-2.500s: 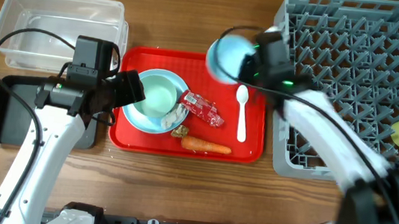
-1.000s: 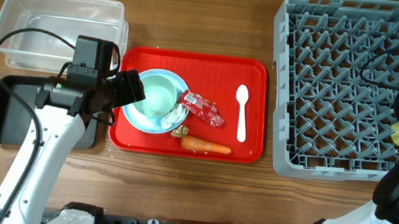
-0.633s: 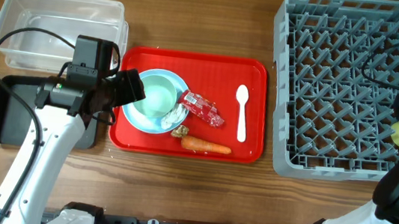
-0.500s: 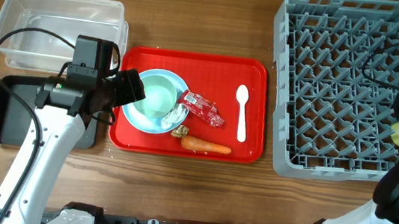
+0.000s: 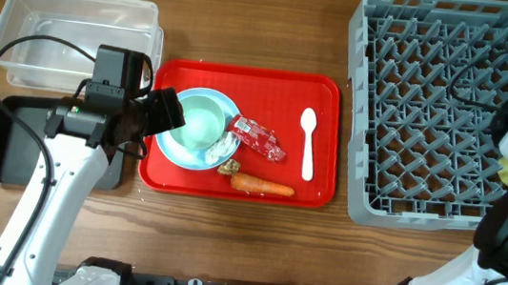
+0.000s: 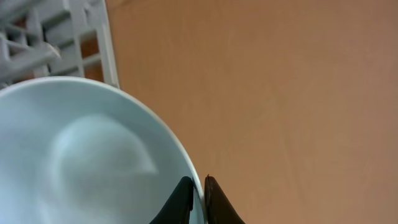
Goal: Sort waste into correct bins and load items into the dishwasher rack
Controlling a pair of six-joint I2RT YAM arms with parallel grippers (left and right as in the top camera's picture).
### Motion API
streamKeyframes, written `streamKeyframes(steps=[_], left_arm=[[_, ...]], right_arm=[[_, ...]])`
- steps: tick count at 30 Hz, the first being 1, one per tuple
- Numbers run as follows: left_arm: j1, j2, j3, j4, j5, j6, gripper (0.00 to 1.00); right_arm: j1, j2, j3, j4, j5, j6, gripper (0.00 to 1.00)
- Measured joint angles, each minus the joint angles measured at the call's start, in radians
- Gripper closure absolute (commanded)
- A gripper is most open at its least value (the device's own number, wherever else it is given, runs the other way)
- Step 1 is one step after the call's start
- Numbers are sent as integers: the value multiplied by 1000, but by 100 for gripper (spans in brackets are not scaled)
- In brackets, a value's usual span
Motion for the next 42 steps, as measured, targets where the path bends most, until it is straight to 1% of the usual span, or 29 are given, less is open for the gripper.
streamKeyframes(steps=[4,6,8,10,12,16,19,28,33,34,35,36,37,40,42], left_arm=[[0,0,0,0,0,0,19],[0,0,0,0,0,0,19],[0,0,0,0,0,0,19],[0,0,0,0,0,0,19],[0,0,0,0,0,0,19],[0,0,0,1,0,0,19],[0,0,0,0,0,0,19],[0,0,0,8,0,0,19],[0,0,0,8,0,0,19],[0,0,0,12,0,0,18],[0,0,0,15,0,0,18],[0,0,0,18,0,0,18],[0,0,0,19,0,0,18],[0,0,0,20,0,0,18],[0,0,0,22,0,0,18]], right_arm=[[10,4,0,18,2,-8,93],[7,18,-2,86,16,-11,96],[2,29,-2,181,36,-15,96],[-5,29,-2,224,43,-14,96],[-14,29,-2,207,50,-14,96],[-27,30,-2,89,47,-14,96],[-29,27,0,47,23,-14,96],[-28,24,10,22,7,-10,95],[12,24,10,3,60,20,96],[24,24,10,-3,87,42,91],[37,24,10,-10,122,76,67],[45,24,10,-17,149,105,46],[56,24,10,-42,172,145,35],[95,25,8,-152,206,220,32],[126,25,8,-237,214,277,32]])
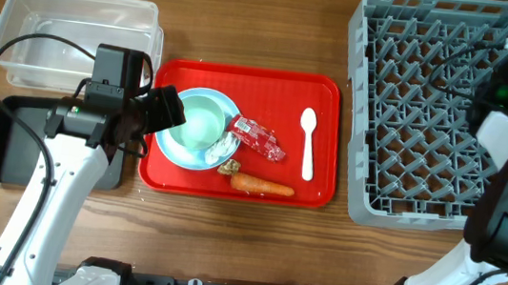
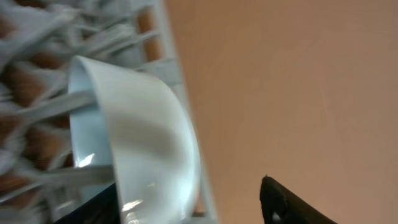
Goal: Sort waste into correct bins and load items into the dishwasher rack
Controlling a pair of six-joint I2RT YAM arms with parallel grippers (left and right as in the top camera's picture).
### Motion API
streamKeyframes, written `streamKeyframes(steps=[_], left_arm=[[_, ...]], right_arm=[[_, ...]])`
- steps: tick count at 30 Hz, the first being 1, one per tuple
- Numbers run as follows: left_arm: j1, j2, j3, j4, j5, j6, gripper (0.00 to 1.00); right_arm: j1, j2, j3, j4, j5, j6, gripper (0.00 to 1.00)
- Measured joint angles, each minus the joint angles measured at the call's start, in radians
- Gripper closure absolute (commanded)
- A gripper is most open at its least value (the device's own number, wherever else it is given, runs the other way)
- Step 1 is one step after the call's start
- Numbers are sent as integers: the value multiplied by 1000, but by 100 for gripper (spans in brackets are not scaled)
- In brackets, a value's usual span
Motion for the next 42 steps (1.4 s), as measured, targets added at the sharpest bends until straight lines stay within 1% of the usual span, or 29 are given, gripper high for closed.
streamKeyframes(steps=[4,6,9,12,15,16,17,19,20,21,23,26,27,28,31,33,36,40,42], left_arm=[[0,0,0,0,0,0,18],[0,0,0,1,0,0,17],[0,0,0,0,0,0,17],[0,0,0,1,0,0,13],[0,0,0,6,0,0,11],[0,0,0,5,0,0,11],[0,0,0,5,0,0,11],[0,0,0,3,0,0,10],[0,0,0,2,0,0,9],[0,0,0,-5,0,0,9],[0,0,0,-21,0,0,8],[0,0,0,-47,-3,0,5],[0,0,0,-67,-7,0,4],[0,0,0,-69,-8,0,4],[5,0,0,-150,-52,-20,2],[29,0,0,-180,-71,-44,1],[101,0,0,-211,-89,-79,0],[232,0,0,-232,-88,-127,0],[276,0,0,-233,-74,-136,0]], right_arm=[[48,-3,-1,-209,-52,136,32],[53,-25,0,-270,-85,198,32],[52,-90,-1,-380,-187,281,31],[53,-156,-1,-469,-279,348,29],[53,-233,-1,-595,-411,426,29],[53,-263,-1,-638,-473,451,31],[54,-286,-1,-671,-530,470,36],[60,-343,-2,-745,-677,525,42],[69,-377,-2,-779,-766,564,42],[84,-405,-2,-807,-835,594,42],[122,-442,-2,-852,-909,632,41],[248,-484,-1,-914,-980,673,37],[320,-489,-1,-940,-1001,681,37],[392,-489,-2,-956,-1017,690,37],[571,-489,-2,-967,-1036,735,37],[686,-480,-2,-945,-1045,777,37],[838,-438,-2,-870,-1058,862,38],[953,-349,-2,-744,-1057,980,39],[995,-290,-2,-679,-1051,1044,39]])
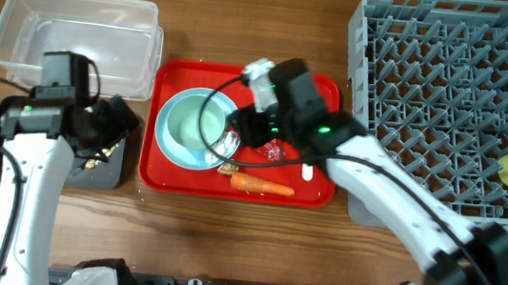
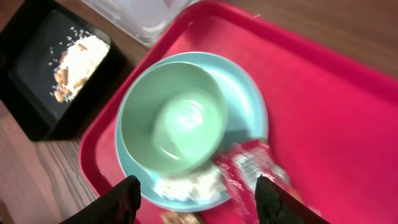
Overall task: Sort waste into correct bins and load items into the dishwasher rack
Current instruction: 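Grasp the green bowl on the plate with the right gripper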
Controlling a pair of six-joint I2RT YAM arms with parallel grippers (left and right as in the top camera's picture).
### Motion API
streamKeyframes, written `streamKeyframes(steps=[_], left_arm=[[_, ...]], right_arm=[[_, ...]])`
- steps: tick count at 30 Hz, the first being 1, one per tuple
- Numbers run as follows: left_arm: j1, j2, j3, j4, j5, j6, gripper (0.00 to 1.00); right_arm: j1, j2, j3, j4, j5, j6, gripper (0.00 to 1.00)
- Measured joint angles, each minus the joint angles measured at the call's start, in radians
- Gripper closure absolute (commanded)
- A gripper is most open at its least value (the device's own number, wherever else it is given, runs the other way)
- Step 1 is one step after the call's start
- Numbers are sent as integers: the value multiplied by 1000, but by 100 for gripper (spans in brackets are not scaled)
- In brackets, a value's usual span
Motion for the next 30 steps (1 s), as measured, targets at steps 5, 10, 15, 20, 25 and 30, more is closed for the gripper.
streamKeyframes(steps=[5,10,15,20,25,30], left_arm=[[19,0,0,0,22,-8,0],[19,0,0,0,24,-15,0],[19,0,0,0,24,-15,0],[19,0,0,0,25,-15,0],[19,0,0,0,27,-15,0],[19,0,0,0,27,-15,0]], right_arm=[[67,145,0,138,42,115,44],[77,248,0,232,100,190,65],[77,273,0,250,120,216,90],[77,273,0,220,142,230,96],[77,274,0,222,167,252,96],[76,260,-2,296,182,250,96]])
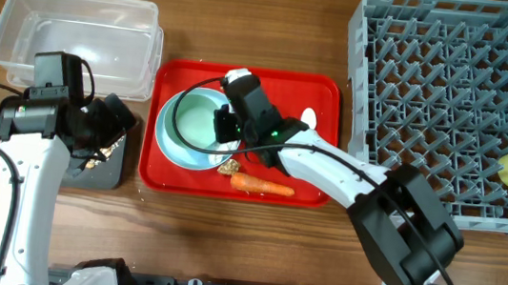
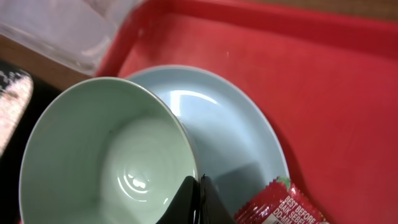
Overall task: Sort waste into correct bins and load items into the dishwasher rack
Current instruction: 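Grasp the green bowl on the plate with the right gripper, then place the green bowl in the dish rack with the right gripper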
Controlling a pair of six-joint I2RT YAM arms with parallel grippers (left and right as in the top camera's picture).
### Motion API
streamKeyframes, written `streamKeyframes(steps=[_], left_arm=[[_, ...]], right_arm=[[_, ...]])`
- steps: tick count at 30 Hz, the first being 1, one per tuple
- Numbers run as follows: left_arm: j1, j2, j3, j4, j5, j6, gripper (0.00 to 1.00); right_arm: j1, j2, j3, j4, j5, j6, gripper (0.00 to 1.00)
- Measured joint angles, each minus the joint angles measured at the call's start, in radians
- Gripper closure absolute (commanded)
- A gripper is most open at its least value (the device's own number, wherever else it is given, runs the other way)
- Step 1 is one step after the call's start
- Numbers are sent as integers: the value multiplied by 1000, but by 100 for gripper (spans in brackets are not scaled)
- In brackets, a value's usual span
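Observation:
A pale green bowl (image 1: 195, 120) (image 2: 112, 162) stands on a light blue plate (image 2: 249, 137) at the left of the red tray (image 1: 285, 84). My right gripper (image 1: 227, 125) (image 2: 198, 200) is shut on the bowl's right rim, one finger inside and one outside. A red snack wrapper (image 2: 280, 205) lies against the plate's edge. On the tray's front lies a carrot (image 1: 263, 186), with a food scrap (image 1: 229, 167) beside it. A white spoon (image 1: 308, 119) shows partly behind my right arm. My left gripper (image 1: 107, 129) hangs over the black bin (image 1: 14, 144); its jaws are not clear.
A clear plastic bin (image 1: 75, 31) stands behind the black bin at the left. The grey dishwasher rack (image 1: 430, 115) fills the right side and holds a light blue bowl and a yellow cup.
My right gripper was open above the green bowl and plate. Now it is lower and shut on the bowl's right rim. The left arm has not moved.
My right gripper held a light blue bowl at the rack's far right while the left was at the green bowl. Then the right stood open with the blue bowl in the rack. Later it was open over the tray, the left over the black bin. Now it grips the green bowl.

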Motion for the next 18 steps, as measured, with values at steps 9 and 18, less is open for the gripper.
streamKeyframes(steps=[9,18], left_arm=[[0,0,0,0,0,0,0],[0,0,0,5,0,0,0]], right_arm=[[-125,-401,3,-170,221,-195,96],[-451,-491,2,-239,769,-563,96]])
